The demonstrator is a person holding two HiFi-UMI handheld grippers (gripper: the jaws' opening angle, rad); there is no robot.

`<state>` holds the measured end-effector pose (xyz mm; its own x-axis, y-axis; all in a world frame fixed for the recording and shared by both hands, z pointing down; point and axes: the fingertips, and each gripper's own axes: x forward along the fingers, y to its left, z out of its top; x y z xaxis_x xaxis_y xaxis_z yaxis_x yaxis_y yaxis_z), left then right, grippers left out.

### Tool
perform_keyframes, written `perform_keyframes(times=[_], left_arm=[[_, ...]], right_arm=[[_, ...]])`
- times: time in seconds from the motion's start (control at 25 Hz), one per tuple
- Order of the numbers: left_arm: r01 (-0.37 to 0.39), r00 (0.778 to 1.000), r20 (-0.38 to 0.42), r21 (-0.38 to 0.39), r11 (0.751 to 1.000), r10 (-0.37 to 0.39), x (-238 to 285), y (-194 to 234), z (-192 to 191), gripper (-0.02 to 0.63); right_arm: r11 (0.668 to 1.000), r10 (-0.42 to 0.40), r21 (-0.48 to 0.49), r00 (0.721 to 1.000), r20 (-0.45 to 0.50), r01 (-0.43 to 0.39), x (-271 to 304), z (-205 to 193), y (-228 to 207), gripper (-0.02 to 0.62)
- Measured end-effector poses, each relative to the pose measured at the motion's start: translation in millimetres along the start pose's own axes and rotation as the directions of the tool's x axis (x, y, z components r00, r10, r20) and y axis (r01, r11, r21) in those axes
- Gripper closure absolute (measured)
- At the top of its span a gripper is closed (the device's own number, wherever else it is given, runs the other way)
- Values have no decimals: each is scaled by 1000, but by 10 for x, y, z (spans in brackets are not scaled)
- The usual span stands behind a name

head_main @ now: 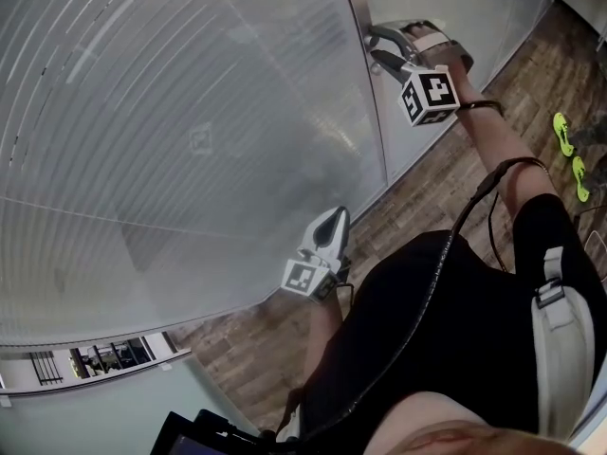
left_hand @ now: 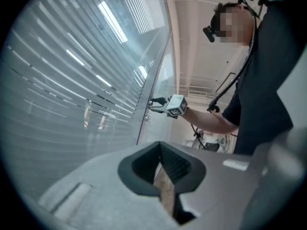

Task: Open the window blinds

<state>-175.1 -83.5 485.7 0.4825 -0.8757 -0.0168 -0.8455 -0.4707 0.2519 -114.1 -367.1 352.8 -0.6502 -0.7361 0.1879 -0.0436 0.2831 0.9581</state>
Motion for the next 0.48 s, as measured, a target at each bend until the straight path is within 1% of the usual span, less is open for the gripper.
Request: perform_keyframes(times=[0.12, 0.2, 0.4, 0.48], left_arm=[[-2, 1000, 0, 6, 1000, 2, -6, 10, 1, 603], [-2, 1000, 1, 9, 1000, 2, -6, 17, -2, 603], [-2, 1000, 3, 7, 1000, 2, 1, 28, 3, 604], [1, 1000, 1, 8, 1000, -1, 6, 21, 1, 603]], right_arm=[[1000, -10, -17, 1000, -8, 10, -2, -11, 0, 412], [999, -27, -17, 1000, -11, 27, -3, -10, -29, 462], [999, -31, -14, 999, -13, 30, 6, -11, -43, 466], [999, -31, 9, 999, -10, 31, 3, -3, -52, 466]])
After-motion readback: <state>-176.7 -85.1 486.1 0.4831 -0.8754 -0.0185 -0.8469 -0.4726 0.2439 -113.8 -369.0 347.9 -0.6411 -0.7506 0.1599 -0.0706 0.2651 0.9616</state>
